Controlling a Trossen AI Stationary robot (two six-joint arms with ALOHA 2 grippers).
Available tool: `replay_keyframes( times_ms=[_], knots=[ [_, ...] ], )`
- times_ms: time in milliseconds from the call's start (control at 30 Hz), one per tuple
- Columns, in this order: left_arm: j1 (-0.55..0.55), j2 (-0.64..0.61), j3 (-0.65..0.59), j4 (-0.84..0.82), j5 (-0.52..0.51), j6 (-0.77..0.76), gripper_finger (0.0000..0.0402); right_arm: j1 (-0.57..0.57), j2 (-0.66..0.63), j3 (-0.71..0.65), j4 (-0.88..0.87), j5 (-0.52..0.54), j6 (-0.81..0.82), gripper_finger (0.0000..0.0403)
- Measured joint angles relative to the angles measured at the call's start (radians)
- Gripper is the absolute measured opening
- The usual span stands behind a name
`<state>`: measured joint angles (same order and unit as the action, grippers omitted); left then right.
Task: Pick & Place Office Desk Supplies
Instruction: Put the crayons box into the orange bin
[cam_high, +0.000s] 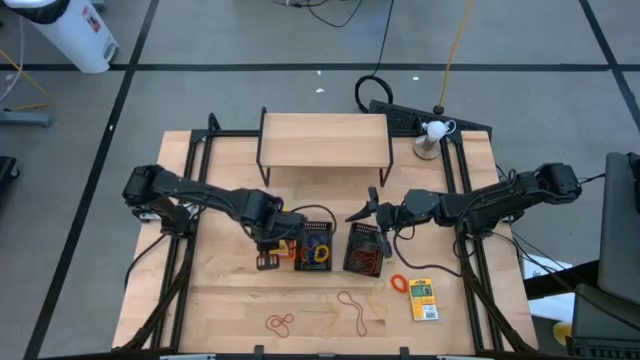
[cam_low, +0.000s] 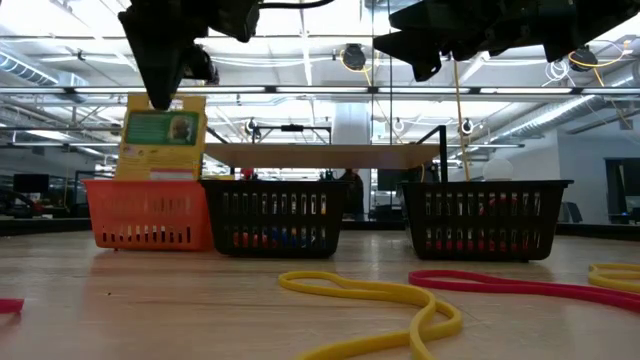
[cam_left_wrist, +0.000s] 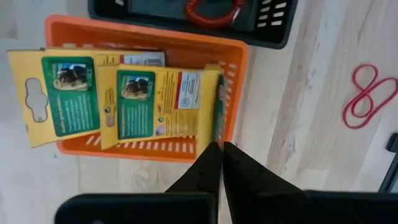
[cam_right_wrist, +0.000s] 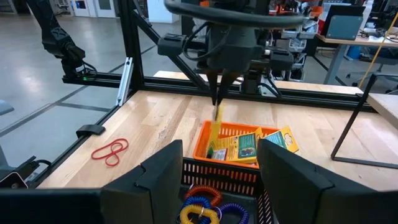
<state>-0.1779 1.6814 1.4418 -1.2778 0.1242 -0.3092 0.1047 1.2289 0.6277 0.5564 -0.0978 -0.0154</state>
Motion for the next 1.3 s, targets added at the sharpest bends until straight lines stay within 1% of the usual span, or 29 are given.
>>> replay_keyframes(
  times_ms=[133,300,433,533,667,733,800,867,933,967,1067,1200,1300],
  knots=[
    [0.009,0.0,0.0,0.0,0.0,0.0,0.0037,0.0,0.0,0.0,0.0,0.0,0.0,0.0196],
    [0.014,0.0,0.0,0.0,-0.002,0.014,0.0075,0.0,0.0,0.0,0.0,0.0,0.0,0.0196],
    [0.014,0.0,0.0,0.0,-0.05,0.016,0.0105,0.0,0.0,0.0,0.0,0.0,-0.002,0.0196],
    [0.015,0.0,0.0,0.0,-0.116,0.011,0.0128,0.0,0.0,0.0,0.0,0.0,-0.002,0.0196],
    [0.026,0.0,0.0,-0.001,-0.263,-0.023,0.0155,0.0,0.0,0.0,0.0,0.0,-0.003,0.0196],
    [0.039,0.0,0.0,-0.002,-0.314,-0.044,0.0166,0.0,0.0,0.0,0.0,0.0,-0.003,0.0196],
    [0.053,0.0,0.0,-0.001,-0.348,-0.038,0.0175,0.0,0.0,0.0,0.0,0.0,-0.003,0.0196],
    [0.064,0.0,0.0,0.01,-0.403,-0.012,0.0182,0.0,0.0,0.0,0.0,0.0,-0.003,0.0196],
    [0.071,0.0,0.0,0.056,-0.46,-0.003,0.0188,0.0,0.0,0.0,0.0,0.005,0.018,0.0196],
    [0.073,0.0,0.0,0.095,-0.476,0.003,0.019,0.0,0.0,0.0,-0.001,0.025,0.034,0.0196],
    [0.073,0.0,0.001,0.239,-0.485,0.093,0.0196,0.0,-0.004,0.0,-0.039,0.105,0.067,0.0196],
    [0.061,0.0,0.002,0.401,-0.457,0.241,0.0198,0.0,-0.067,0.0,-0.196,0.138,0.124,0.0196],
    [0.061,0.0,0.002,0.417,-0.446,0.302,0.0198,0.016,-0.159,0.0,-0.344,0.159,0.197,0.0196]
  ],
)
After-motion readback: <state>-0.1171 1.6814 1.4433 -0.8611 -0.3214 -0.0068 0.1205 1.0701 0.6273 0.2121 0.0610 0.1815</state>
